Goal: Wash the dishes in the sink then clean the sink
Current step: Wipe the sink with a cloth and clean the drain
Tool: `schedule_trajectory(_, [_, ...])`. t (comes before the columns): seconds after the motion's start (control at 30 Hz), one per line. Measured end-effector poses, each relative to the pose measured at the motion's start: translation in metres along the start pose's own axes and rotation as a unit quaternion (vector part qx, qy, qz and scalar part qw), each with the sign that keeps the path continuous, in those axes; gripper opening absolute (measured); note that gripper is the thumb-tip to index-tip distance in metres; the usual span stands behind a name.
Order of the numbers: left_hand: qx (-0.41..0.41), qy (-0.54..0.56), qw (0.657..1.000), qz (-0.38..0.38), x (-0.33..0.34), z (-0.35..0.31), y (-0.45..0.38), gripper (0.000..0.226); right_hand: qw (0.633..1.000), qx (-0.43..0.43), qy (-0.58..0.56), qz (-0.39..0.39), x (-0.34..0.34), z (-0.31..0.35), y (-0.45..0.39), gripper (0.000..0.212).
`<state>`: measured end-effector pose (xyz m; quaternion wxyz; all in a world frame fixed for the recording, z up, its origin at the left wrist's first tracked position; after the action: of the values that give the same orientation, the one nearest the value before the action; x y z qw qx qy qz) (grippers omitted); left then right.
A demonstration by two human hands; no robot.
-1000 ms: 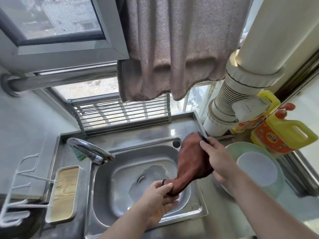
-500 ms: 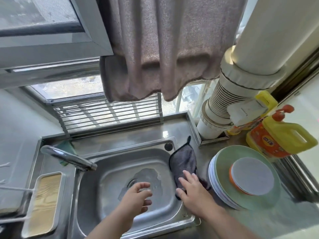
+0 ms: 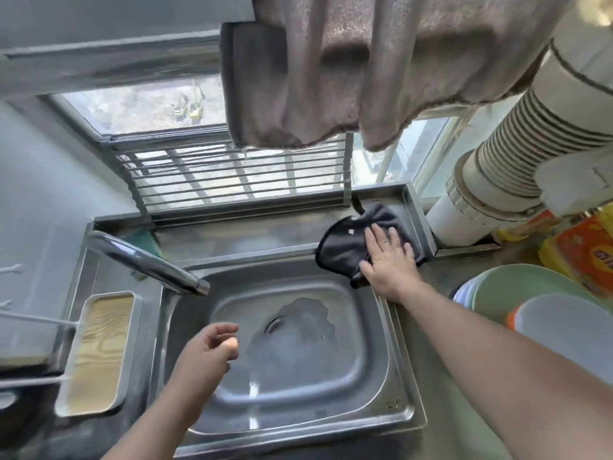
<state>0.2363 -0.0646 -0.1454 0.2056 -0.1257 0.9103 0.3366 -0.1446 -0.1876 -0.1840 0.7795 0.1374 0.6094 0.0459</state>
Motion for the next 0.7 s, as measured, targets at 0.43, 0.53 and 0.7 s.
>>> schedule_trajectory(0.43, [0.047, -0.025, 0.996, 0.076, -0.019, -0.022, 0.01, 0.018, 0.994, 0.107, 0.001, 0.003, 0.084, -0.033, 0.314, 0.092])
schedule_trajectory(0.53, [0.054, -0.039, 0.994, 0.09, -0.009, -0.019, 0.017, 0.017, 0.984, 0.172, -0.034, -0.039, 0.102, 0.008, 0.34, 0.09])
schedule_trajectory(0.7, [0.115, -0.127, 0.971, 0.164, 0.052, -0.004, 0.067, 0.021, 0.998, 0.019, -0.066, 0.005, 0.129, 0.123, 0.354, 0.055])
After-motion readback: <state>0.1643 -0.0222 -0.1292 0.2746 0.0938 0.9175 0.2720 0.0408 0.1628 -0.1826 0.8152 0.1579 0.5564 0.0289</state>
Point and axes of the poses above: each hand's wrist, its own y-axis away from the middle knuckle, its own x-axis out of the palm, z = x × y, the point moved 6 cm from there along -y, towards the middle knuckle, and after that the axes turned 12 degrees about -z, right-handed, at the moved point
